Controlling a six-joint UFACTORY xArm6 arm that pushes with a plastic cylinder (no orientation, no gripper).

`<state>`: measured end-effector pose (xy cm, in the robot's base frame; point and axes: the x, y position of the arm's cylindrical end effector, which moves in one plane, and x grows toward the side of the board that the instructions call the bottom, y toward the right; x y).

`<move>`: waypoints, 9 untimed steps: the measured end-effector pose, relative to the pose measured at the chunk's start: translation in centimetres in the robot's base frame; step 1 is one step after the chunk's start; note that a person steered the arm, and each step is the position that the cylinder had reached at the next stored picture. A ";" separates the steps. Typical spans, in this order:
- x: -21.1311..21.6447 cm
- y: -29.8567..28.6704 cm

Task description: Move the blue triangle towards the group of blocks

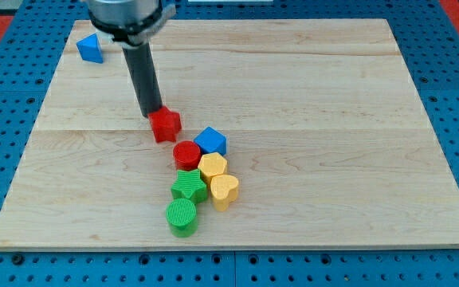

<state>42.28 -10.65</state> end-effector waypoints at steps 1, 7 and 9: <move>0.2 2.1; -13.7 -8.1; -10.4 4.6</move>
<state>31.88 -6.09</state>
